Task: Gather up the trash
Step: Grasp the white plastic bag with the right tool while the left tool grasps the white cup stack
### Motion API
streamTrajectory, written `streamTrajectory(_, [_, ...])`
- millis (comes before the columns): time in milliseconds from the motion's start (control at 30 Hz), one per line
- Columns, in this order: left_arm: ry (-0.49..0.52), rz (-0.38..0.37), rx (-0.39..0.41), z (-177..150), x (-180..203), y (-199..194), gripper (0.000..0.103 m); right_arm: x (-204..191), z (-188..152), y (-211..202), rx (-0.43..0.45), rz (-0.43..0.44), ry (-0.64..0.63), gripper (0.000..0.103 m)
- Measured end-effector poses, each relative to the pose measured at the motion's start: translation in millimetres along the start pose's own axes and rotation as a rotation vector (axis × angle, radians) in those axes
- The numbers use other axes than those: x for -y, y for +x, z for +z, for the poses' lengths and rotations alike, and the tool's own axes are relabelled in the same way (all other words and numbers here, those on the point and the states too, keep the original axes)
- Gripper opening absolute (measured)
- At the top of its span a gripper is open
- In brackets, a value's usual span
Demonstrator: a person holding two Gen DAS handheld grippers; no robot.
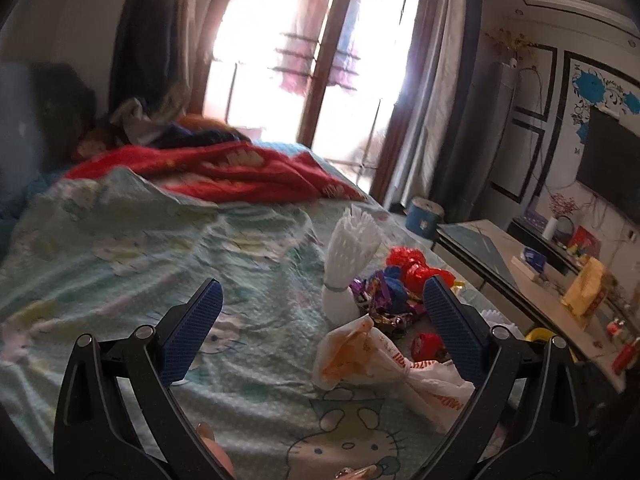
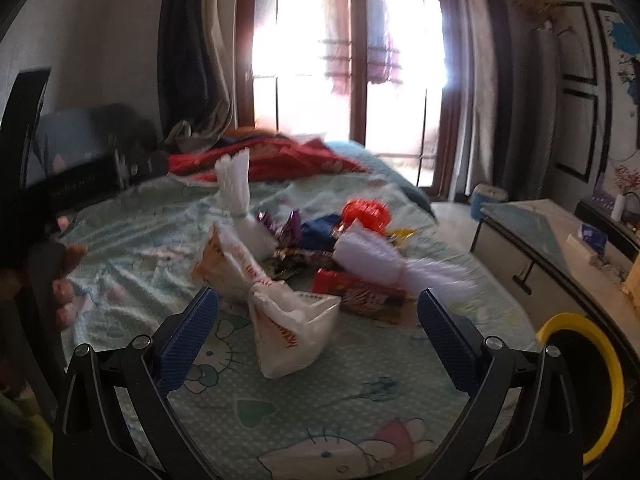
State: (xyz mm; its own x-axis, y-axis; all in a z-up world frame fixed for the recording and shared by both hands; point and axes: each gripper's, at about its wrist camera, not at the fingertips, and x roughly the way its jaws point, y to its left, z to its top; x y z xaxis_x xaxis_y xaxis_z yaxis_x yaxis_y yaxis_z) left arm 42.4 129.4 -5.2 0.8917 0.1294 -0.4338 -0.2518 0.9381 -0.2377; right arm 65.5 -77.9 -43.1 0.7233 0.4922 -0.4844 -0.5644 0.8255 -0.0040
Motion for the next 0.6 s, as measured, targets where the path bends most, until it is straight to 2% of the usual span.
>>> streamTrajectory(200, [0.05, -0.058, -0.076, 10, 8, 40, 0.092, 9, -7, 50, -0.132, 0.038, 0.051, 0.097])
streamTrajectory(333, [0.01, -0.09, -0.113, 16, 5, 66, 0.092, 13, -11, 75, -0.211, 0.078, 0.077, 0.097])
streamTrajectory(500, [-0.012, -0.091, -0.174, 20, 3, 95, 0.092, 2, -14, 97, -0.254, 0.12, 0.053, 0.097])
streamTrajectory(533, [-0.015, -0.097, -0.171, 20, 4, 97, 0.091, 0, -14, 100, -0.26, 0.125, 0.051, 0.097])
streamTrajectory(567, [-0.015, -0.103, -0.169, 20, 4, 97, 0.083, -1, -14, 103, -0.263, 0.132, 0.052, 0.096])
streamTrajectory(600, [-0.009, -0.108, -0.171, 20, 6, 98, 0.071, -2, -15, 103, -0.265, 0.14, 0.055, 0.087])
